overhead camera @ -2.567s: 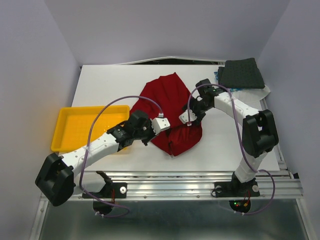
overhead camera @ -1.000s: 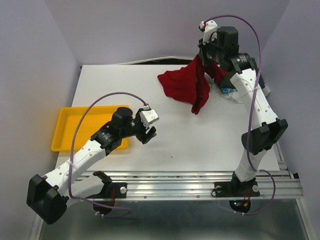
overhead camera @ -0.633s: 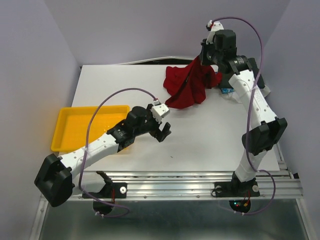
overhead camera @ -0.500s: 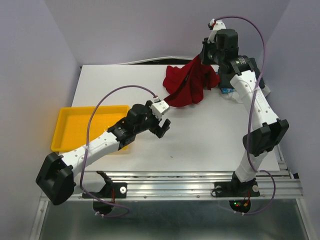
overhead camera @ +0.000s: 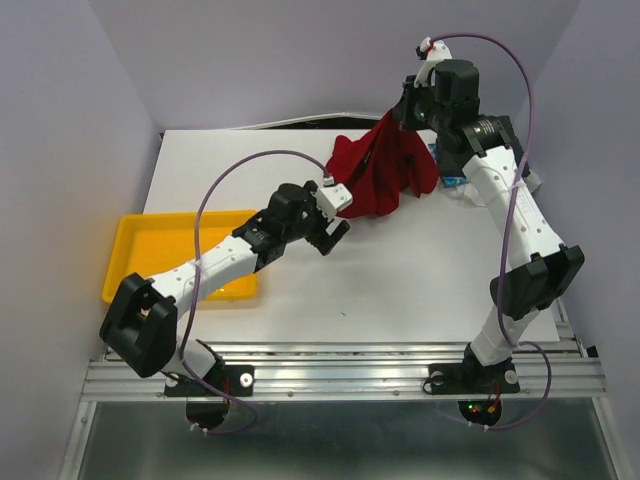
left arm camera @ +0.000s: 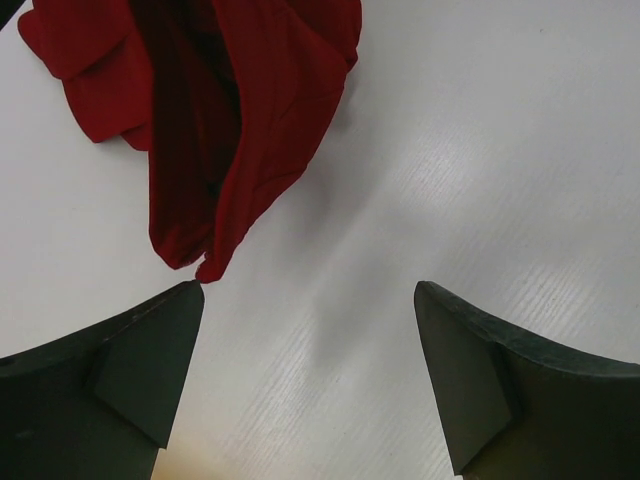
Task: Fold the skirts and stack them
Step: Flatten the skirt out
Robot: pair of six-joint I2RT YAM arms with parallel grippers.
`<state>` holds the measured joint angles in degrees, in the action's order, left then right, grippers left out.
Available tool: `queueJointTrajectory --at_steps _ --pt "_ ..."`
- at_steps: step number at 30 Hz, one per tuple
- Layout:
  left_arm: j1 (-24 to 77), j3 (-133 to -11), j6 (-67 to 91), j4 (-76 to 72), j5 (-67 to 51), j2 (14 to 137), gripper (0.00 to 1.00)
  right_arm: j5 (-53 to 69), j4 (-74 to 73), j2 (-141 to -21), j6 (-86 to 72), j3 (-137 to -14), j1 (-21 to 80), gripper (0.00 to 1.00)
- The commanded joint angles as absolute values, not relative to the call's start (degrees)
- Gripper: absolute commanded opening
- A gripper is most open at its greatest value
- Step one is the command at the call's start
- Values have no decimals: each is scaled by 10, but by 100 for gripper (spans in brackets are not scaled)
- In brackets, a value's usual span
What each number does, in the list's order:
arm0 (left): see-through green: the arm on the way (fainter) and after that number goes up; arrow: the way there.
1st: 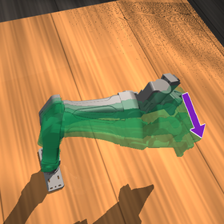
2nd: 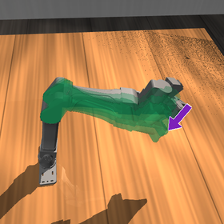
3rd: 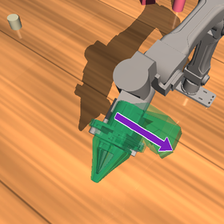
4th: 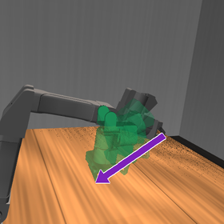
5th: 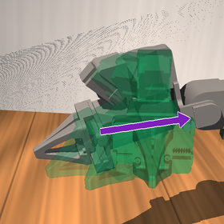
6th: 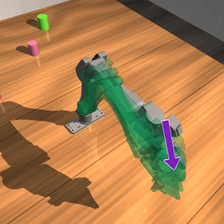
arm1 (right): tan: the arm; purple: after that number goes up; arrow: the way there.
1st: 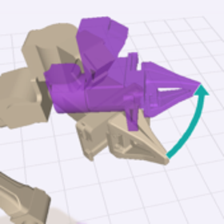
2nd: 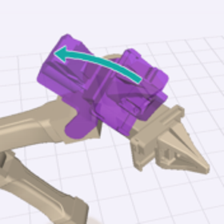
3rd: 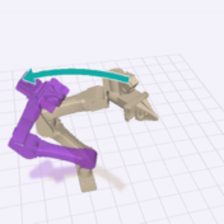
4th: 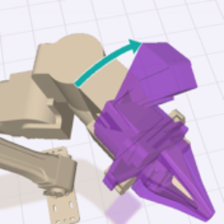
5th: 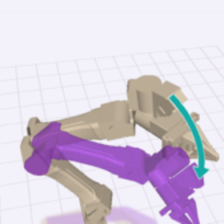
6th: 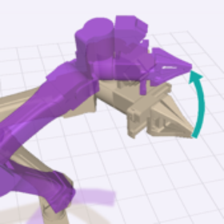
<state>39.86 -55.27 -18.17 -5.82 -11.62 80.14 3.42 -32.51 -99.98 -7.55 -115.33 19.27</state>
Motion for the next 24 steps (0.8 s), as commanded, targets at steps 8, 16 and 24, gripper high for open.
queueJointTrajectory --at_steps 8,16,24 --pt "388 -606 -209 -125 -63 865 98 58 -251 -950 -89 -1151 198 1" --pt "362 -632 -214 -145 -40 902 98 70 -257 -926 -80 -1144 198 1" --pt "360 -640 -236 -162 -23 910 98 104 -243 -897 -66 -1116 198 1"
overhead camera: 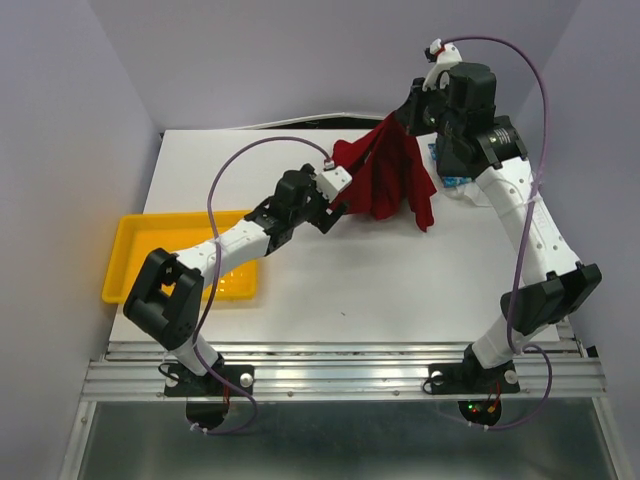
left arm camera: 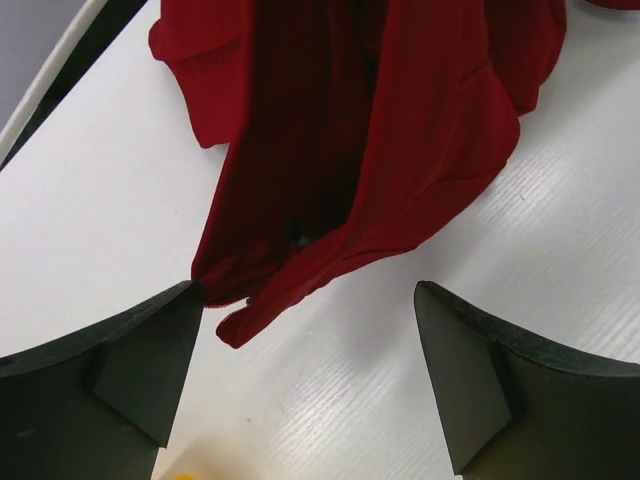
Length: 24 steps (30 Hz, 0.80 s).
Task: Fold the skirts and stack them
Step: Flatten the skirt out
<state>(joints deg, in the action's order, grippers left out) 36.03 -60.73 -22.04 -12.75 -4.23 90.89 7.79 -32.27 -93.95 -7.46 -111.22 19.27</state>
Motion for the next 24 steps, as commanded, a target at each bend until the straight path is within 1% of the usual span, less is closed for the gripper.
queueJointTrajectory --at_steps 1,3,7,12,15,17,19,20,22,23,24 --pt "359 -639 -237 -162 -16 909 98 104 -244 -897 -64 -1117 198 1" --pt "356 -635 -243 -162 -18 898 98 105 -245 -896 -61 -1115 198 1" --pt "347 -621 -269 -160 -70 879 98 130 -236 -888 -50 -1100 198 1" --pt "331 -637 -310 -124 -141 875 98 159 -224 -878 -33 -1085 198 1" --pt "315 -654 -326 -95 -206 878 98 164 -225 -875 -24 -1091 198 1" --pt "305 -667 -331 -68 -269 887 95 172 -224 -872 -18 -1092 198 1" --pt "291 -688 -347 -31 -311 893 88 174 -225 -870 -15 -1096 198 1" --pt "287 -703 -352 -19 -339 902 78 172 -228 -868 -12 -1098 198 1" --pt "285 -717 -353 19 -362 911 62 167 -233 -868 -8 -1106 198 1" --pt "283 -722 -352 28 -369 918 45 162 -234 -867 -6 -1107 198 1" --pt "279 -729 -350 41 -374 919 38 158 -233 -866 -7 -1108 198 1"
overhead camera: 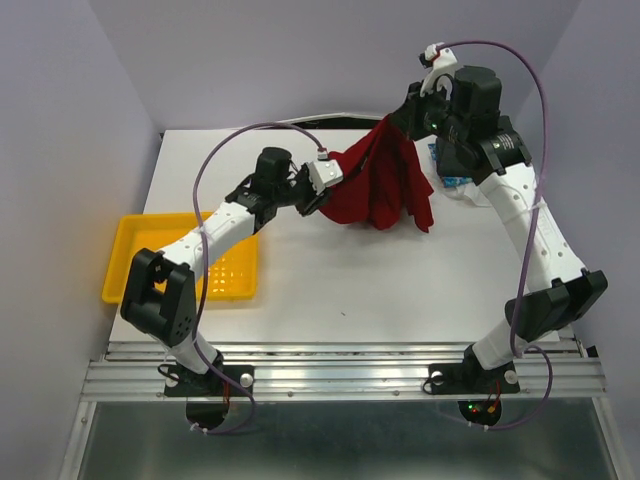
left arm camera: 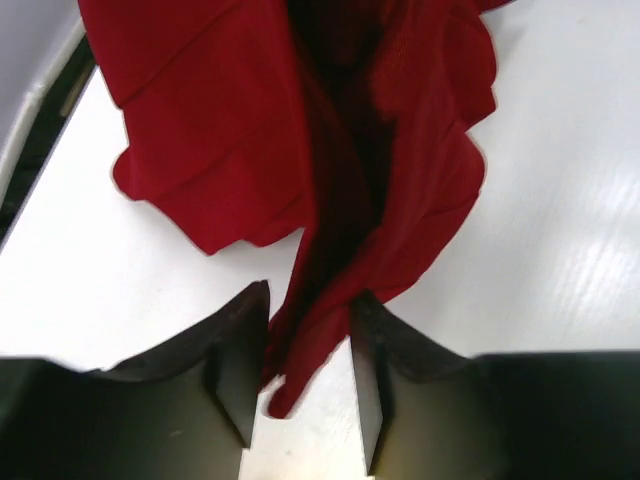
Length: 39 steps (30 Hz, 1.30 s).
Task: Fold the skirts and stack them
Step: Flatten the skirt out
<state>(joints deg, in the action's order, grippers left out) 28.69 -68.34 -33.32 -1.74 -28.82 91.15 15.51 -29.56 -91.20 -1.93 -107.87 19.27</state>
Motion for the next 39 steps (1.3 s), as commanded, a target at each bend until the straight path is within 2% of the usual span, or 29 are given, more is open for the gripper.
queueJointTrajectory --at_steps 1,2,3,5,7,10,12,15,19,24,26,28,30,34,36,39 --pt "274 -732 -346 49 -387 920 31 148 -234 -866 10 -1110 198 1" --pt "270 -736 -343 58 -395 920 24 142 -234 -866 16 -1112 198 1" --pt "265 -748 -341 70 -402 919 11 135 -236 -867 23 -1113 198 1" --pt "250 -764 -338 108 -400 913 0 109 -237 -867 55 -1113 198 1" --pt "236 -797 -347 149 -378 904 0 79 -239 -865 95 -1108 198 1" --pt "192 -872 -383 181 -271 886 0 4 -236 -856 225 -1085 198 1" --pt "151 -923 -399 196 -239 883 0 -13 -229 -842 257 -1059 180 1" --pt "142 -1008 -446 228 -168 868 0 -18 -227 -810 308 -993 164 1" --pt "142 -982 -480 206 -120 815 0 -37 -222 -779 362 -948 152 1" --pt "155 -934 -470 181 -78 758 0 -49 -207 -769 333 -954 121 1" --pt "156 -932 -454 183 -108 756 0 -63 -177 -773 284 -975 121 1" --pt "171 -951 -419 204 -118 762 0 -28 -211 -782 258 -1004 121 1" --pt "176 -964 -391 241 -228 762 0 86 -244 -783 214 -1024 121 1" --pt "226 -963 -370 306 -412 740 0 182 -343 -773 206 -1013 182 1" --pt "249 -968 -356 301 -402 730 0 139 -338 -764 195 -1004 192 1" --pt "236 -977 -311 248 -289 736 0 0 -313 -777 224 -1026 192 1"
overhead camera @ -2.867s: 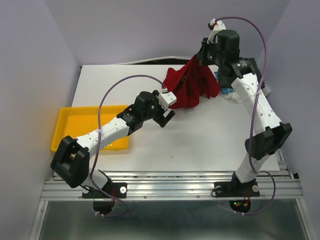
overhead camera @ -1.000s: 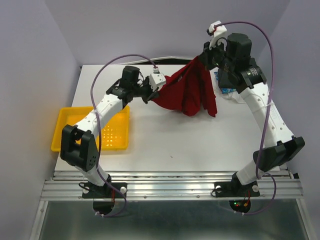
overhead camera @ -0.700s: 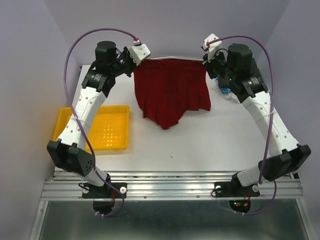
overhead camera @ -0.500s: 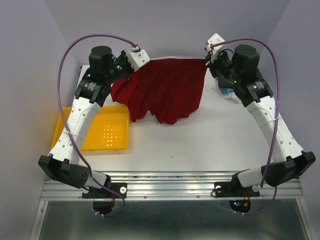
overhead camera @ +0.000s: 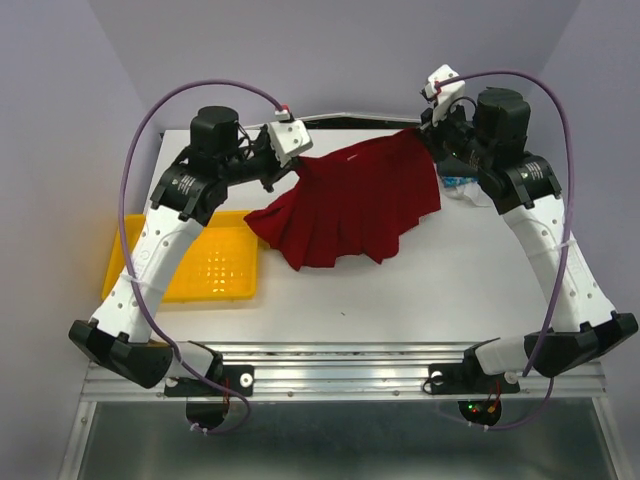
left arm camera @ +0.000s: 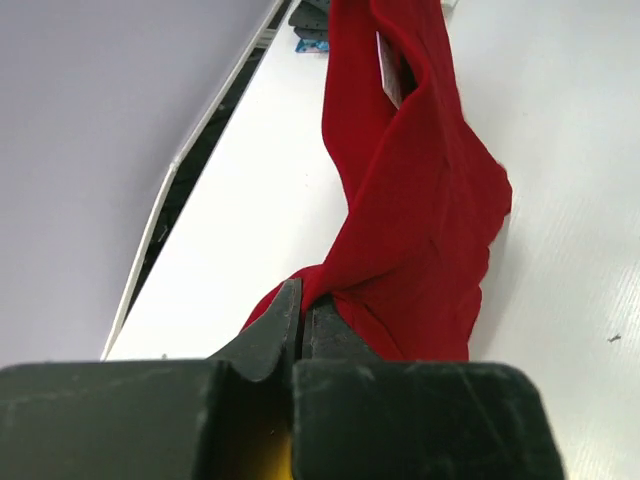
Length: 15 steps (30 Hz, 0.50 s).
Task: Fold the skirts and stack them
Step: Flatten the skirt out
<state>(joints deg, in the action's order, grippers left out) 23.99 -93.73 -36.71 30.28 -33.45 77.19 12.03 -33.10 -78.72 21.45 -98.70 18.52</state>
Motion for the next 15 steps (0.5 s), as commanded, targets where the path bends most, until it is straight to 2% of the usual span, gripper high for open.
queueJointTrajectory --at_steps 1,2,3,9,13,15 --pt "212 -986 -304 237 -261 741 0 -27 -290 -779 232 -1031 192 1" --pt "202 -992 -277 211 -201 745 0 -46 -275 -780 240 -1039 186 1" --pt "193 -1001 -269 205 -190 756 0 -74 -264 -782 243 -1046 186 1" --pt "188 -1023 -245 198 -192 721 0 -147 -225 -782 246 -1087 186 1" --pt "194 -1043 -300 287 -343 708 0 -138 -225 -762 248 -1073 186 1" --pt "237 -1052 -294 357 -409 716 0 -93 -241 -752 236 -1062 186 1"
